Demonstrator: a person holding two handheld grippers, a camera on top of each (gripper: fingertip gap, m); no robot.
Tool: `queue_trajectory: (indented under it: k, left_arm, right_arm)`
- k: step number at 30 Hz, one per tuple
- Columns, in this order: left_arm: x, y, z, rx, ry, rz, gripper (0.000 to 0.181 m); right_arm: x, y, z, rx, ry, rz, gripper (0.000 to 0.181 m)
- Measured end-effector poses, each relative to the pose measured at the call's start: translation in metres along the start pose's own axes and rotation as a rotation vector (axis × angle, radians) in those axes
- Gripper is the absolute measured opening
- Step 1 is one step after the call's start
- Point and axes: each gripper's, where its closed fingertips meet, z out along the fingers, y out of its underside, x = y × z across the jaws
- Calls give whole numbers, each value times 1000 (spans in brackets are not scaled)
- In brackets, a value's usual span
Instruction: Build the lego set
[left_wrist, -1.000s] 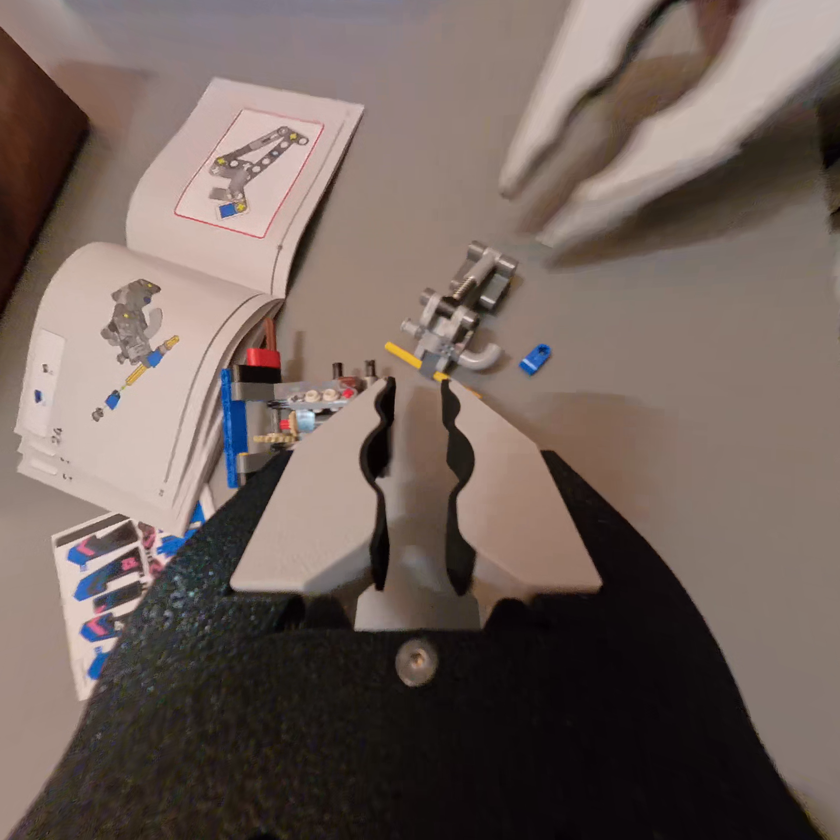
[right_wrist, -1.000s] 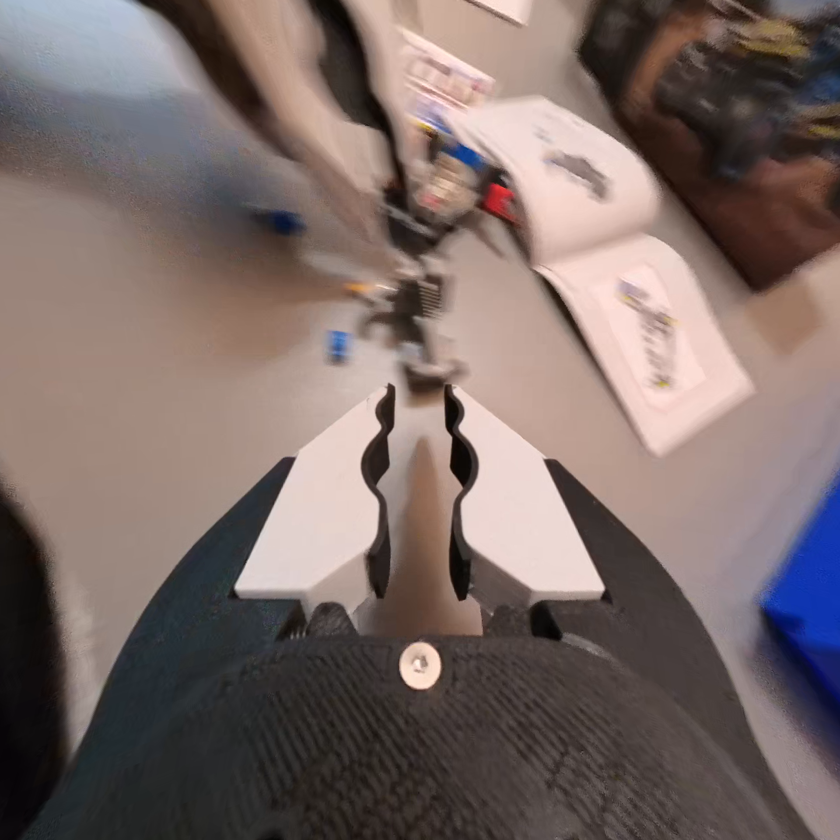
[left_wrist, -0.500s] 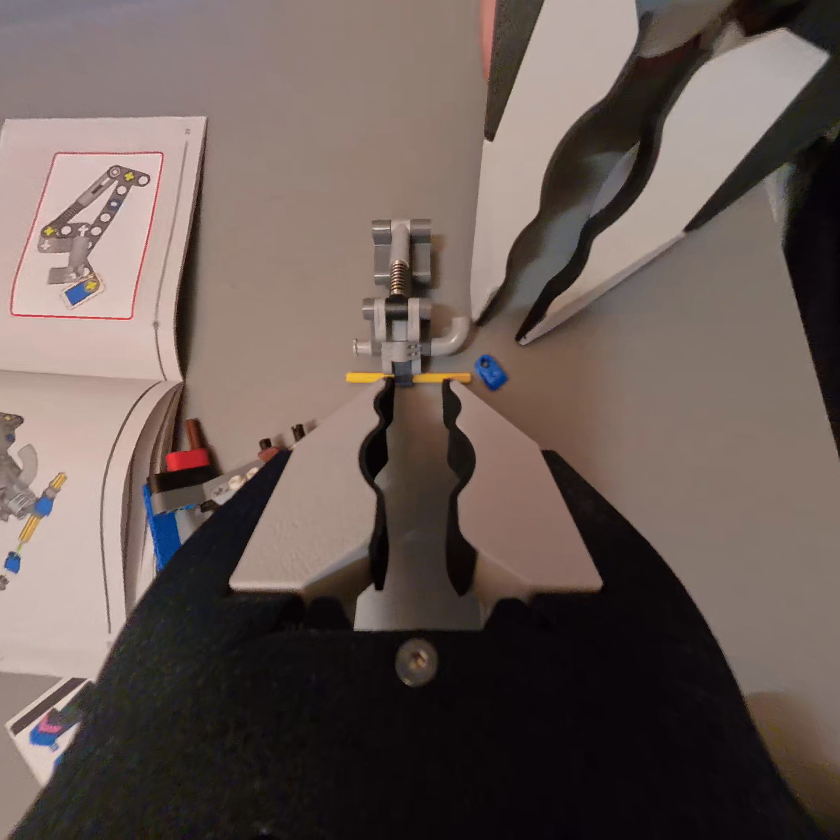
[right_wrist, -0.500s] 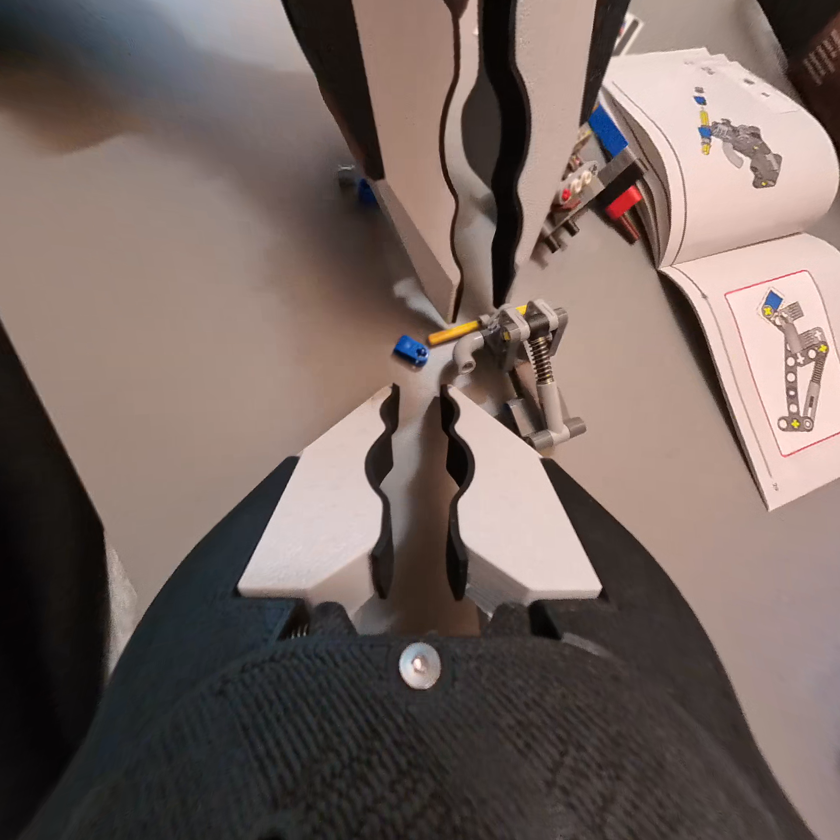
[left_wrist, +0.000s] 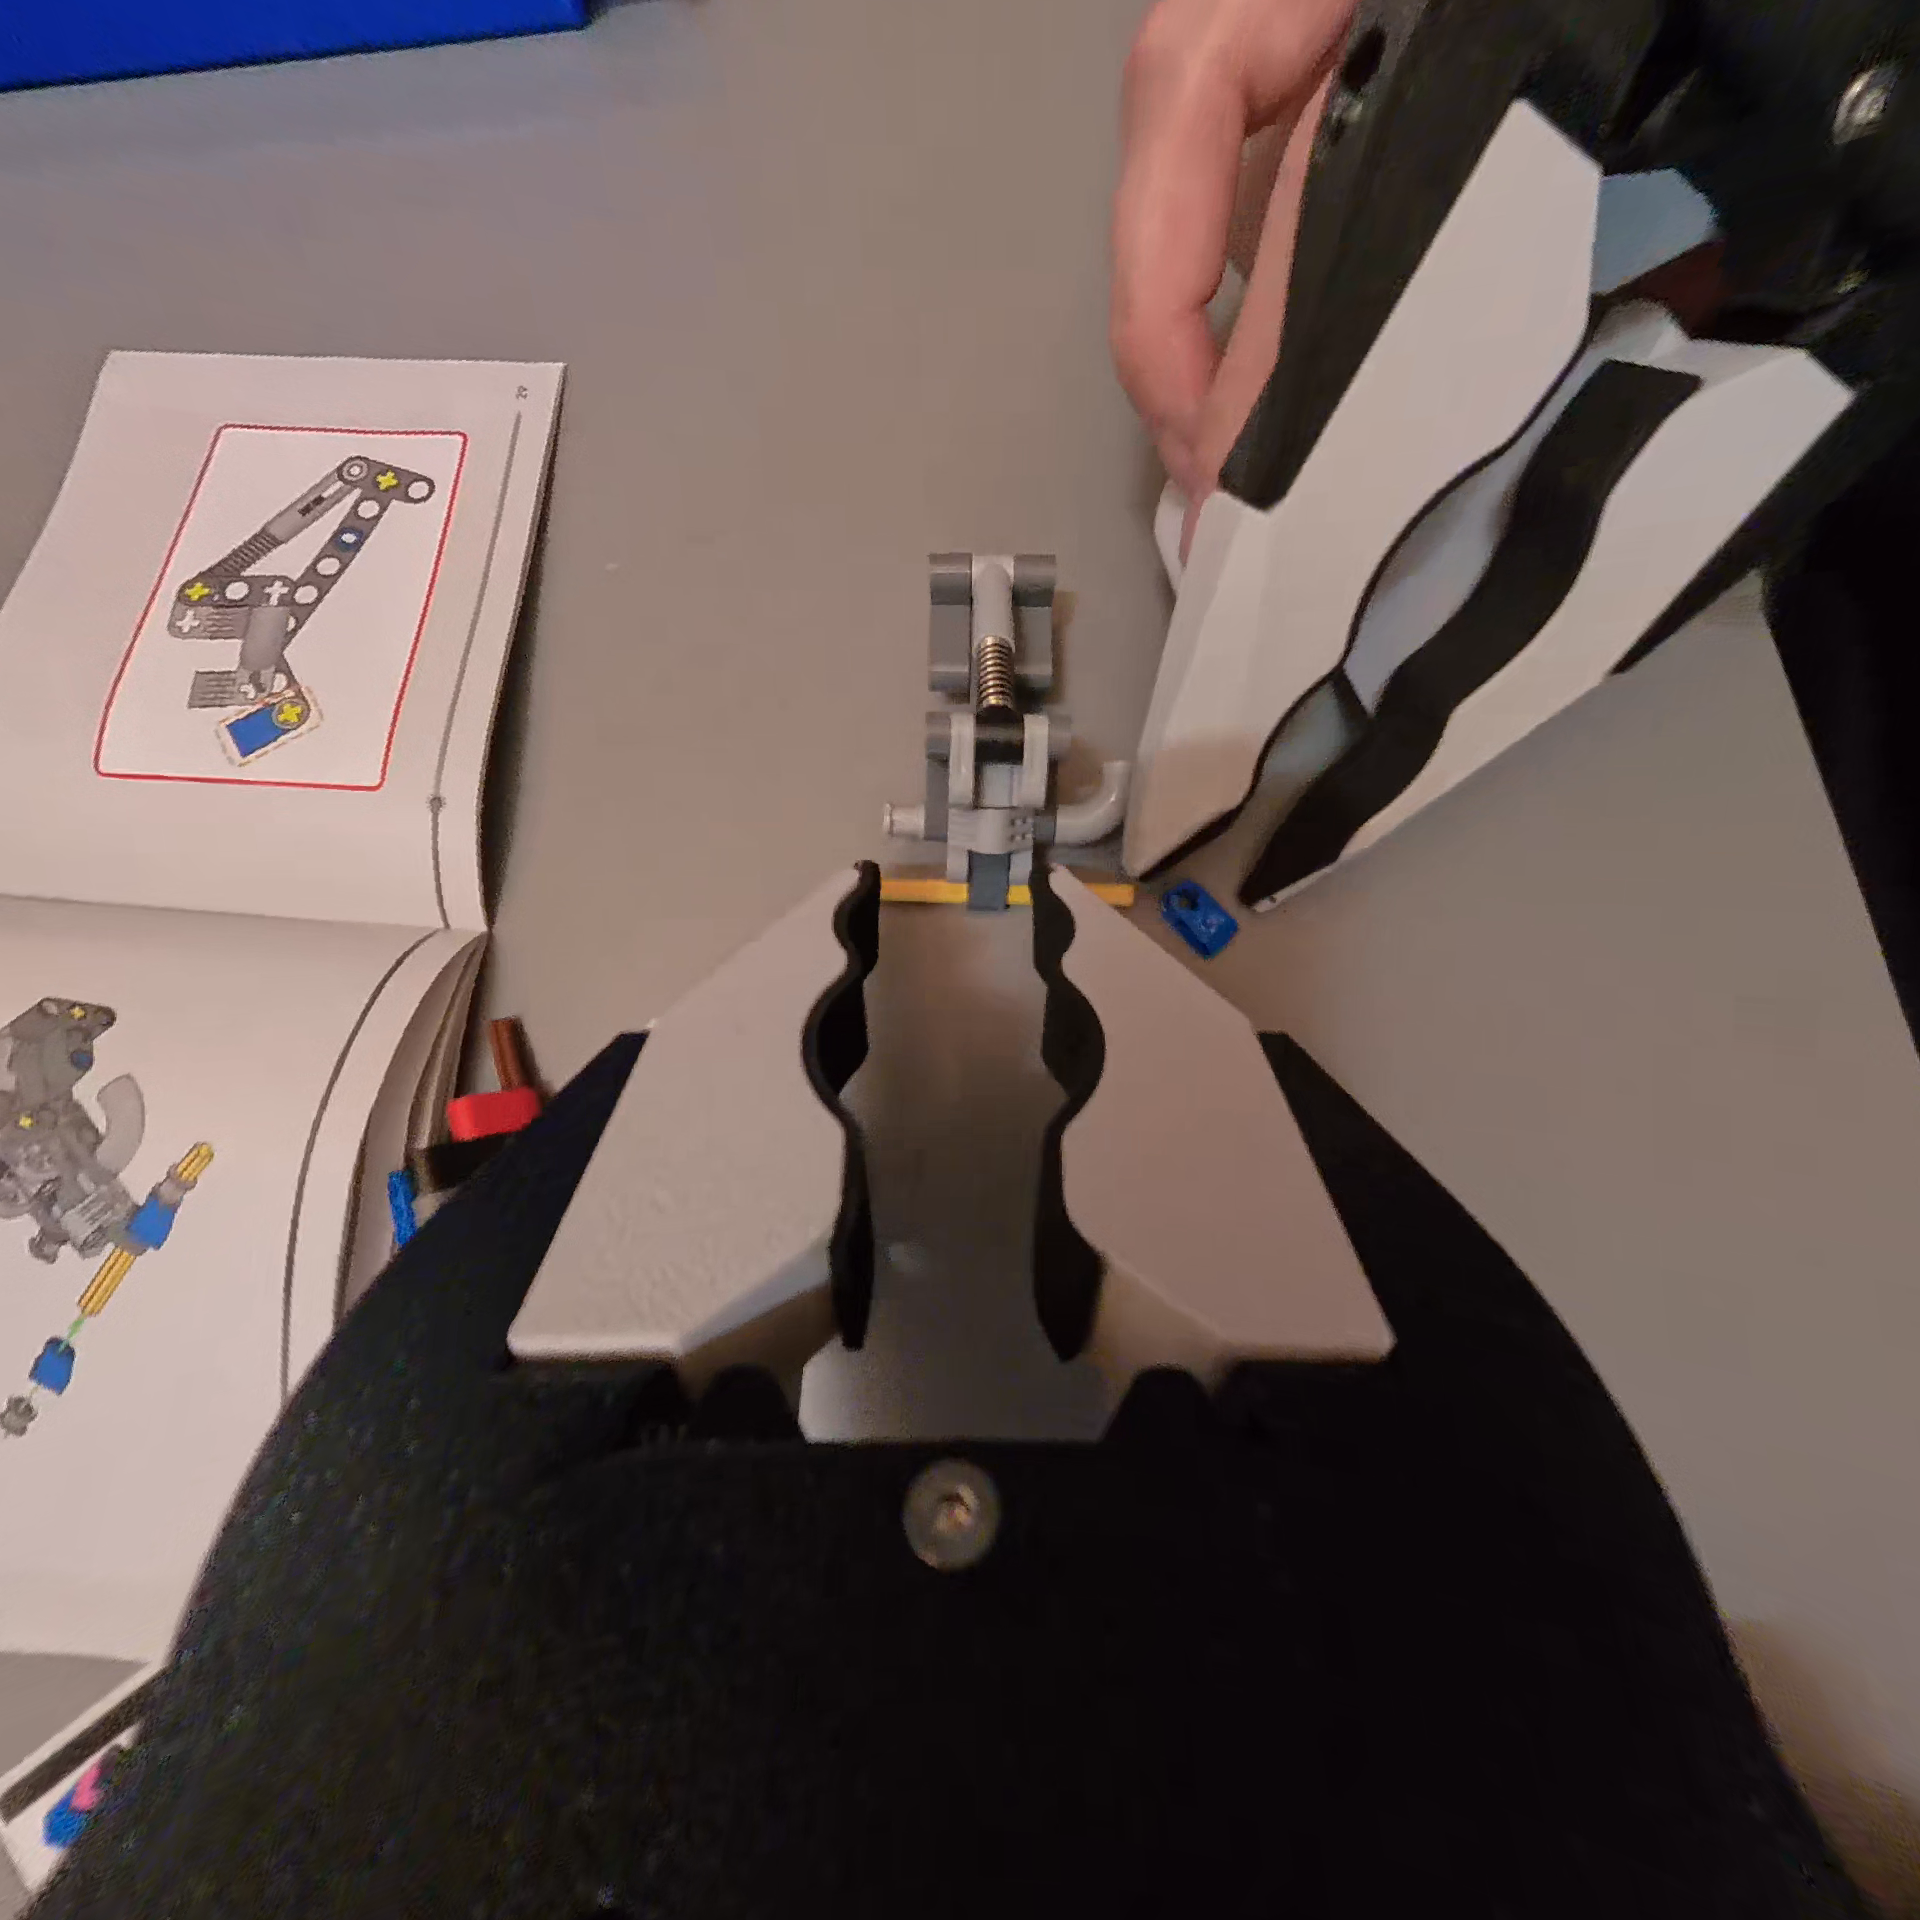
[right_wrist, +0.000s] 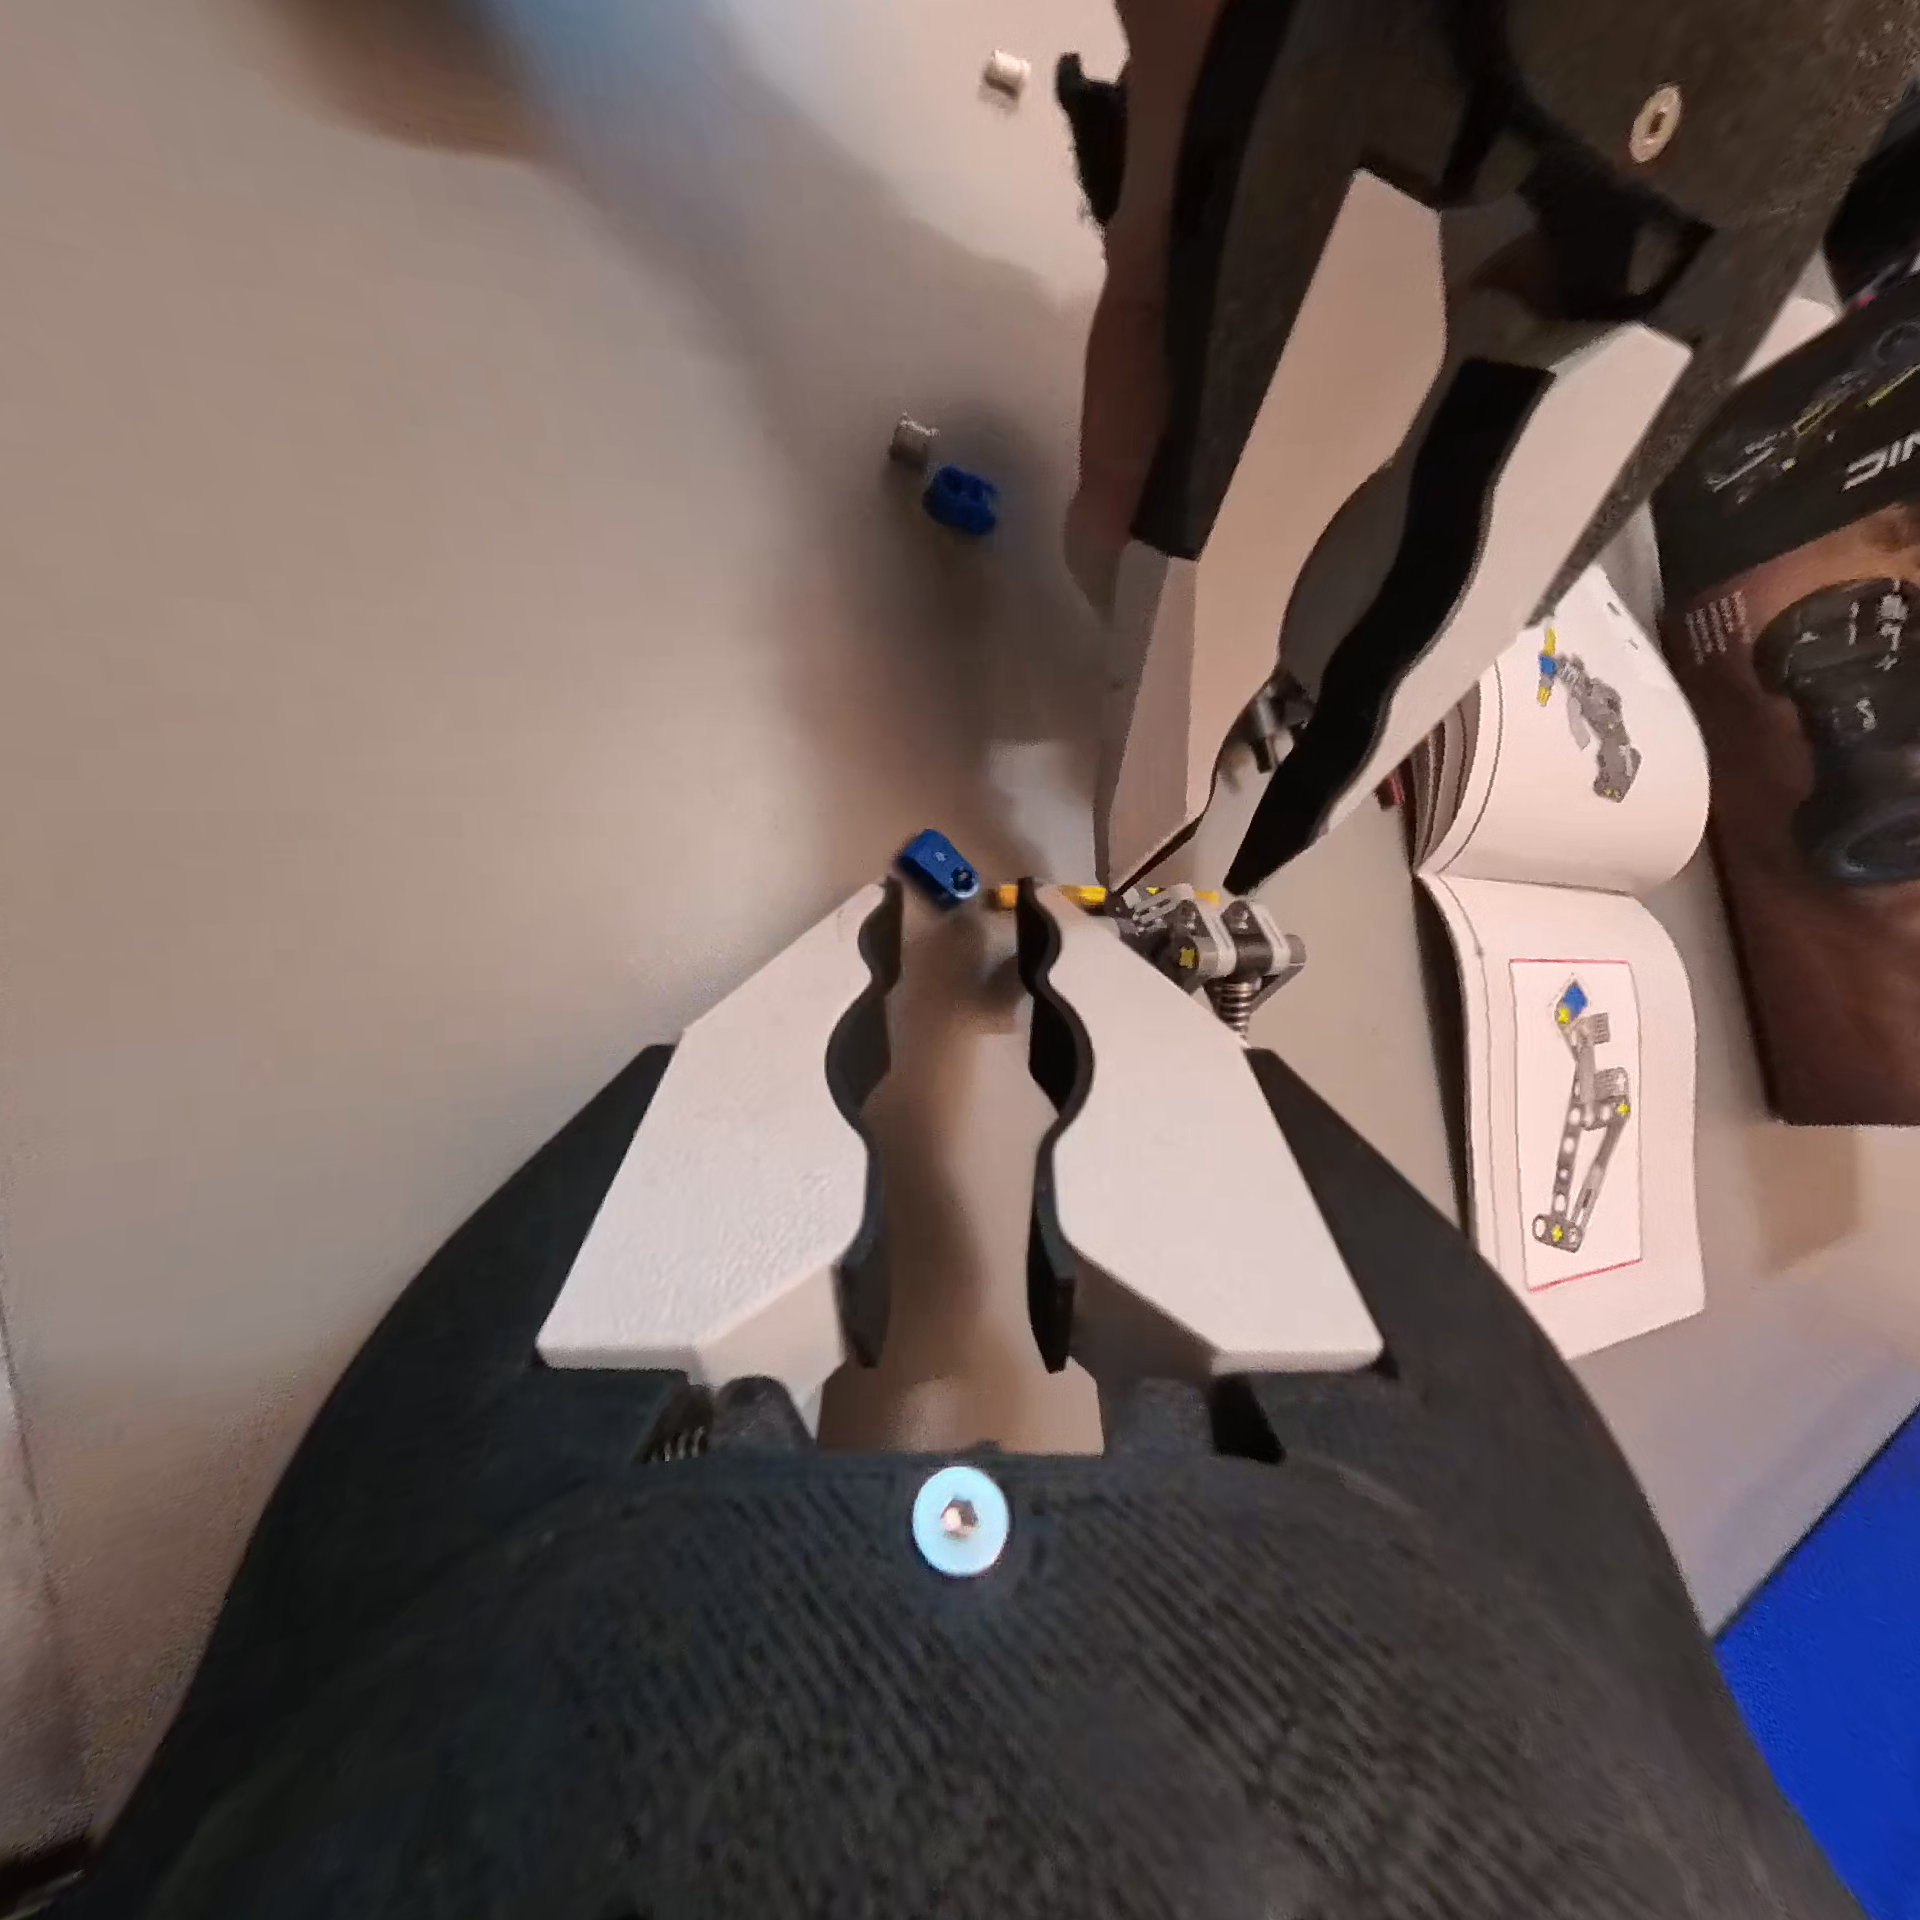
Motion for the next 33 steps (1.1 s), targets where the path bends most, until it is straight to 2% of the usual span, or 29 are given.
queue_trajectory:
  k: [5,9,13,17,22,27,33]
  left_arm:
    - [-4,-2,-6,2,-9,31,28]
    - [-2,-4,2,-12,24,57,29]
    - [4,-6,4,-22,66,76,26]
    - [4,-3,4,-52,31,113,24]
    - [9,-6,15,-25,43,88,19]
    - [5,-5,17,-1,-4,91,13]
    - [4,-4,16,34,9,-26,14]
  right_arm:
    - [-3,-2,0,33,-29,-59,19]
    - [-5,-6,2,50,-40,-58,19]
    - [-8,-4,1,18,-42,-41,12]
    - [-9,-1,-1,-17,-18,12,13]
    - [-10,-1,-3,-18,-19,86,15]
    - [-14,1,-7,-35,-19,106,16]
    - [-9,3,-8,-31,44,146,23]
